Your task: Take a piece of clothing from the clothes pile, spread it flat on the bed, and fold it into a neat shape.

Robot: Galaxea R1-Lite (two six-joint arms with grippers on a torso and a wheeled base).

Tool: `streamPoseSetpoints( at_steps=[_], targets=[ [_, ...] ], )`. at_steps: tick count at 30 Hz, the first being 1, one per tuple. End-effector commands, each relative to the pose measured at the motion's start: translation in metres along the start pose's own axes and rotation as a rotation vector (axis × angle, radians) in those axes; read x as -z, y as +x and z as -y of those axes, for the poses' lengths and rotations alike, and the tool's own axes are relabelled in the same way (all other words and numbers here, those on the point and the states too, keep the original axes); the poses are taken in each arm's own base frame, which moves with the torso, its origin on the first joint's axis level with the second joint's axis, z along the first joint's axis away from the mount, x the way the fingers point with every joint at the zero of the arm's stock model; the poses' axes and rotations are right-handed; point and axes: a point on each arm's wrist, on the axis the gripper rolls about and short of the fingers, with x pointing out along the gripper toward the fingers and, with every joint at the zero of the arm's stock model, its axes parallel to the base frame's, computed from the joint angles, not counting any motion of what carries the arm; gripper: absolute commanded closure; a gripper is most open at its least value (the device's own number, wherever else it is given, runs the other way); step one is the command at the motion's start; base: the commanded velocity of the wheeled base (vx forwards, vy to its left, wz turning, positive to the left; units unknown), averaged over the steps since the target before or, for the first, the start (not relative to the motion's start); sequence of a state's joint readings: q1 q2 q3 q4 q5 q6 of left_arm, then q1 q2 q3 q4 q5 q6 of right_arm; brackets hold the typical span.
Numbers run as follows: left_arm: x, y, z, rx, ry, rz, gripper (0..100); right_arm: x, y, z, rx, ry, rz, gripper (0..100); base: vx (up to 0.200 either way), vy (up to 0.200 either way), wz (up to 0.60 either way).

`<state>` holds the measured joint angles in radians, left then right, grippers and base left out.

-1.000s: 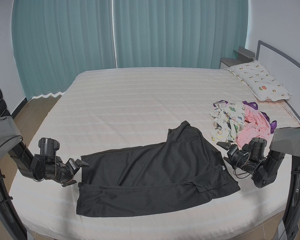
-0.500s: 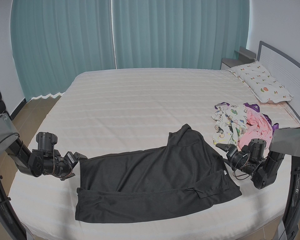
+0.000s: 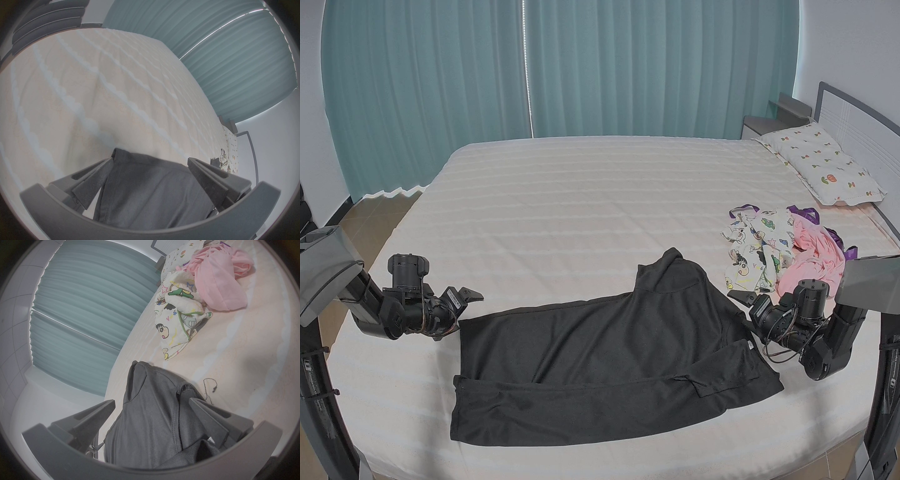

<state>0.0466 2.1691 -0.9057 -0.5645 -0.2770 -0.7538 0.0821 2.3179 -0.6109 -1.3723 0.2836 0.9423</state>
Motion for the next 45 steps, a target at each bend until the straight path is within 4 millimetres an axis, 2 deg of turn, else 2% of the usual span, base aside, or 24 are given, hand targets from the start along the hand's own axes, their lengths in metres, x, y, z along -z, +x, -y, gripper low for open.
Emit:
streamPoseSetpoints(
  at_steps=[1,24,25,33,39,45],
  targets=[
    [0.005,0.017,-0.012,-0.015,-0.008,-0.016,0,0.002,0.002,0.002,0.004,-0.004,-0.007,0,0.000,0.000,0.00],
    [0.005,0.020,-0.015,-0.016,-0.009,-0.012,0,0.004,0.003,0.004,0.009,-0.025,-0.015,0,0.000,0.000,0.00],
    [0.005,0.020,-0.015,-0.016,-0.009,-0.012,100,0.004,0.004,0.005,0.008,-0.027,-0.014,0,0.000,0.000,0.00],
    [-0.005,0.015,-0.019,-0.018,-0.045,0.017,100,-0.003,0.009,-0.002,-0.016,-0.105,0.006,0,0.000,0.000,0.00],
    [-0.016,0.008,-0.020,0.041,-0.136,0.102,100,-0.020,0.037,-0.021,-0.020,-0.232,-0.004,0,0.000,0.000,0.00],
    [-0.010,0.006,-0.024,0.061,-0.137,0.108,100,-0.037,0.068,-0.031,-0.005,-0.390,-0.021,0,0.000,0.000,0.00]
  ],
)
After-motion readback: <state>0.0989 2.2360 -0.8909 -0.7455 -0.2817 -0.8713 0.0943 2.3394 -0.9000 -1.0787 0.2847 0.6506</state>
